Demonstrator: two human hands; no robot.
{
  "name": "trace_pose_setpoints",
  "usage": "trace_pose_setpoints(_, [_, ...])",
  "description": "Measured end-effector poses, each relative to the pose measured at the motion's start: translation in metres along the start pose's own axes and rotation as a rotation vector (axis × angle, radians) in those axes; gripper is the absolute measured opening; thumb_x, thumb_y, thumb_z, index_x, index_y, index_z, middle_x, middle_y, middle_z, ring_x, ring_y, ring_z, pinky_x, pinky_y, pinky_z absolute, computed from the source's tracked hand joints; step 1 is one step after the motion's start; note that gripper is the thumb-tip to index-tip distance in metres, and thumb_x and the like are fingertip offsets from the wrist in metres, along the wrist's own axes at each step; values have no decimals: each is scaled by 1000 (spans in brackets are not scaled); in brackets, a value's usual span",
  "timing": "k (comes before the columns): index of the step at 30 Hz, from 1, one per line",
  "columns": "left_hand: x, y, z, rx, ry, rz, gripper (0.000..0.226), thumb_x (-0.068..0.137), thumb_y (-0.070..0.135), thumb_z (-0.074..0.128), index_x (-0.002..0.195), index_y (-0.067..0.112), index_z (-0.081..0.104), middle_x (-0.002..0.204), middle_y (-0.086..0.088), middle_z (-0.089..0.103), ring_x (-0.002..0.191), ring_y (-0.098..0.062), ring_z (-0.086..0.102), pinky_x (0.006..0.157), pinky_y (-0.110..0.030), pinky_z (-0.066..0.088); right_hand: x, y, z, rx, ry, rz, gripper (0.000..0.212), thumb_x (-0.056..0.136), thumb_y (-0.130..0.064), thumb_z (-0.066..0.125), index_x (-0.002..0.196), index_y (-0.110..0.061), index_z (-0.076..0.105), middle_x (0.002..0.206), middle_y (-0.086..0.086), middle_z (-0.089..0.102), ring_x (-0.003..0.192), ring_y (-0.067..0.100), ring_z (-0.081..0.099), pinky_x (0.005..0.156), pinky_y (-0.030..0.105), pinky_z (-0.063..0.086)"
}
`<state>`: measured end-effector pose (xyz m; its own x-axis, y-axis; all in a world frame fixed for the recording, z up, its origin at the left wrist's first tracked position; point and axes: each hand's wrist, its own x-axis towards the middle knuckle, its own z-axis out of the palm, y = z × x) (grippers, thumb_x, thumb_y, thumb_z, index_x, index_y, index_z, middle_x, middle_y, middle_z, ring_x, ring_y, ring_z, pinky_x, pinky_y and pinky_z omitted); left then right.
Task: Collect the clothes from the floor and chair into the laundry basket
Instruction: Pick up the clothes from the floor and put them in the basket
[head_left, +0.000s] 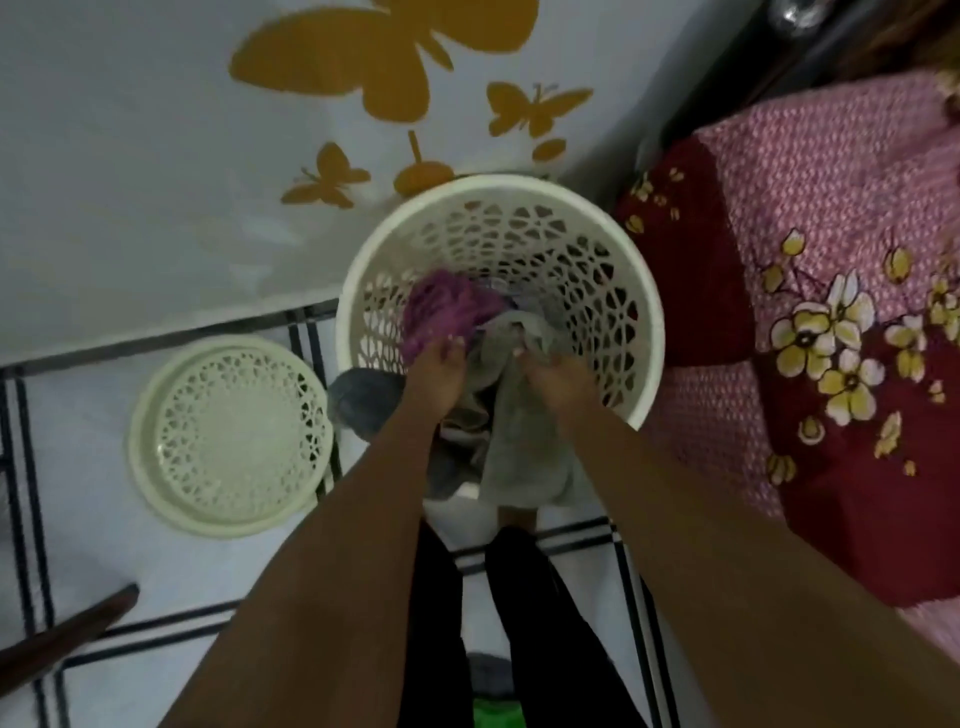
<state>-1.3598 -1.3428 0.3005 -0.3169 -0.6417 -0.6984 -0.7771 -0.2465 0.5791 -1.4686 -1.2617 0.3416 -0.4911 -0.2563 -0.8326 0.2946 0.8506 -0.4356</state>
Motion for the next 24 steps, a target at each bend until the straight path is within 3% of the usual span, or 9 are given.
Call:
trace_pose_setpoints(2, [-14,-11,1,-25,-53,-49,41,102,26,33,124,-1,52,120,-25,59,115,-37,55,92,-39,42,-2,22,-2,-154,-3,-22,51,93,-32,55,135,-6,44,133,8,51,127,28,47,104,35,36])
trace_pose_setpoints(6, [-44,-28,10,-19,-118,-86,35,99,24,40,112,-3,58,113,-19,63,107,-33,59,85,-35,43,-19,60,-13,-444,77,108,55,89,-37,57,134,-7,45,138,18,45,127,36,42,103,42,38])
trace_pose_setpoints(11, [-63,-41,41,285,-308,-142,44,95,39,45,107,0,61,115,-24,64,109,-38,58,91,-39,43,-37,92,-15,-187,333,217,82,79,-30,73,139,0,25,144,24,27,133,39,31,107,45,36])
trace_pose_setpoints(13, [-69,-39,50,494,-359,-138,52,91,51,48,113,6,61,121,-17,63,116,-35,55,104,-43,39,-33,108,-15,-58,295,250,90,71,-33,80,135,1,27,141,22,36,130,38,40,105,45,42])
trace_pose_setpoints(15, [-69,-34,56,542,-342,-136,46,88,46,56,116,10,60,123,-12,62,121,-32,52,110,-44,32,-29,118,-18,-4,196,238,74,71,-35,80,123,1,43,121,17,57,108,30,58,84,37,52])
trace_pose_setpoints(17, [-67,-30,56,399,-331,-149,39,89,35,59,117,9,60,122,-15,61,119,-33,53,107,-43,37,-30,120,-24,-73,123,170,30,81,-31,72,83,-7,54,78,4,57,70,16,55,55,24,43])
trace_pose_setpoints(18, [-66,-28,54,286,-322,-148,36,90,30,58,116,6,59,116,-17,62,115,-33,55,99,-40,42,-31,118,-27,-100,121,131,31,86,-25,67,66,-14,46,66,-1,46,62,13,46,48,20,33])
trace_pose_setpoints(21, [-64,-9,40,-28,-232,-143,18,95,20,51,93,4,59,79,-7,55,89,-27,55,64,-30,42,-32,97,-34,-89,154,2,35,91,-17,59,62,-8,40,65,0,42,66,16,43,50,22,31])
trace_pose_setpoints(24, [-48,18,21,-308,-117,-145,14,96,18,50,88,10,58,75,-3,54,74,-20,53,66,-29,45,-32,57,-35,74,137,-82,31,89,-17,62,64,-8,46,61,5,41,61,16,41,59,23,37])
